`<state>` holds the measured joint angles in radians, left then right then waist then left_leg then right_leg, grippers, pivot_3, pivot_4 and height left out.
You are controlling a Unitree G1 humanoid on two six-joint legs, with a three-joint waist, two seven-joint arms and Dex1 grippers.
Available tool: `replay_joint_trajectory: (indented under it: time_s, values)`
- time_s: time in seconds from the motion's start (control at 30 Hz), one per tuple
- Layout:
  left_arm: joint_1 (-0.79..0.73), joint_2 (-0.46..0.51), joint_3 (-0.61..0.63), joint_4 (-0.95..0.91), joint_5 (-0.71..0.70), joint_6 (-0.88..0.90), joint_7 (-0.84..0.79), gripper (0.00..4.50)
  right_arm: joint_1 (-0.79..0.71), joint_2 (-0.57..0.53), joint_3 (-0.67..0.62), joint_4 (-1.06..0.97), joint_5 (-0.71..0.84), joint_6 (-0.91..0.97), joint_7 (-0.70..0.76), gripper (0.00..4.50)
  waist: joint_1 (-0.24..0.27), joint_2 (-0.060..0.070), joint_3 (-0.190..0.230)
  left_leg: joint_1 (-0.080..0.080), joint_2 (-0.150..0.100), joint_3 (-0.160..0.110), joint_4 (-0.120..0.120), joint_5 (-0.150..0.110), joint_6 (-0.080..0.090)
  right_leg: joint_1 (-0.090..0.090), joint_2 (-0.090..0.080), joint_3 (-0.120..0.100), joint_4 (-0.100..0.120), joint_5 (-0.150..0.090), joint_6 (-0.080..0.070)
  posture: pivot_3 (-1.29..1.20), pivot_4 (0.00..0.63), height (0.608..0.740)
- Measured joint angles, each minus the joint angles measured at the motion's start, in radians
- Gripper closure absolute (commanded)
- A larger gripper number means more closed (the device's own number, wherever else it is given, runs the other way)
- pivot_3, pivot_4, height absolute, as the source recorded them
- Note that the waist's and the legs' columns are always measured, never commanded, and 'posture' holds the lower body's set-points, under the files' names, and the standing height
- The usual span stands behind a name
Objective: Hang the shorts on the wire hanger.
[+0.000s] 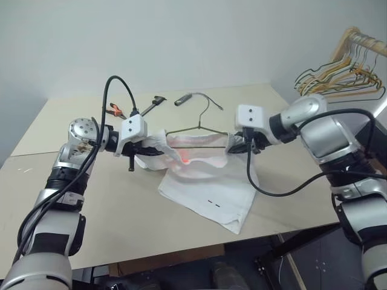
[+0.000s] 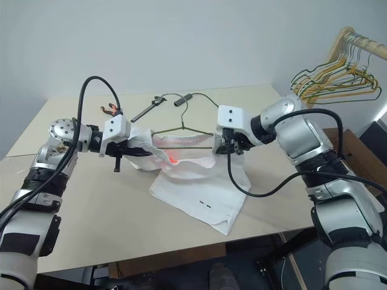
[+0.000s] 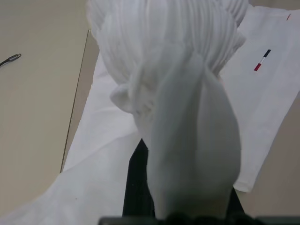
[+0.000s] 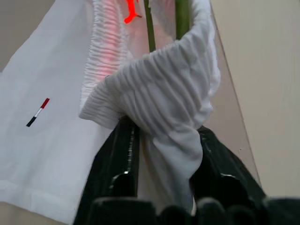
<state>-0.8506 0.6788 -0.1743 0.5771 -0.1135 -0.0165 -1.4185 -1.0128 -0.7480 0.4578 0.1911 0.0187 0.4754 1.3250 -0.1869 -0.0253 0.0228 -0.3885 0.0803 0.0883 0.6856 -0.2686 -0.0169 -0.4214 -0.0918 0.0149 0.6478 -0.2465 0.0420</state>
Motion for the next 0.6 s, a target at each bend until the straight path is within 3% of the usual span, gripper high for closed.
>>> replay_joint_trajectory:
  time_s: [0.1,0.3,0.43,0.6]
  values:
    - [0.0,0.0,-0.001,-0.003,0.002,0.0,-0.01,4.5,-0.004,0.007,0.004,0.016,-0.017,-0.022,0.029,4.47,0.0,0.0,0.0,0.0,0.0,0.0,0.0,0.0,0.0,0.0,0.0,0.0,0.0,0.0,0.0,-0.15,0.0,0.74]
    - [0.0,0.001,-0.001,-0.007,0.006,-0.022,-0.031,4.5,-0.003,0.01,-0.001,0.028,-0.015,-0.021,0.071,4.47,0.0,0.0,0.0,0.0,0.0,0.0,0.0,0.0,0.0,0.0,0.0,0.0,0.0,0.0,0.0,-0.16,0.0,0.74]
    - [-0.02,-0.016,0.026,0.013,-0.033,-0.021,-0.045,3.35,0.041,-0.013,-0.043,-0.023,0.033,0.079,0.094,4.5,0.005,0.0,0.0,-0.001,0.0,-0.001,0.001,0.0,0.0,0.0,0.0,-0.001,0.0,0.0,0.0,-0.16,0.0,0.74]
    - [-0.178,-0.014,0.116,0.136,-0.076,-0.025,-0.031,1.7,0.173,-0.094,-0.143,-0.171,0.134,0.302,0.081,4.5,0.006,0.0,0.0,-0.002,0.0,-0.001,0.003,-0.001,0.001,0.0,-0.001,-0.002,0.0,0.0,0.0,-0.19,0.0,0.74]
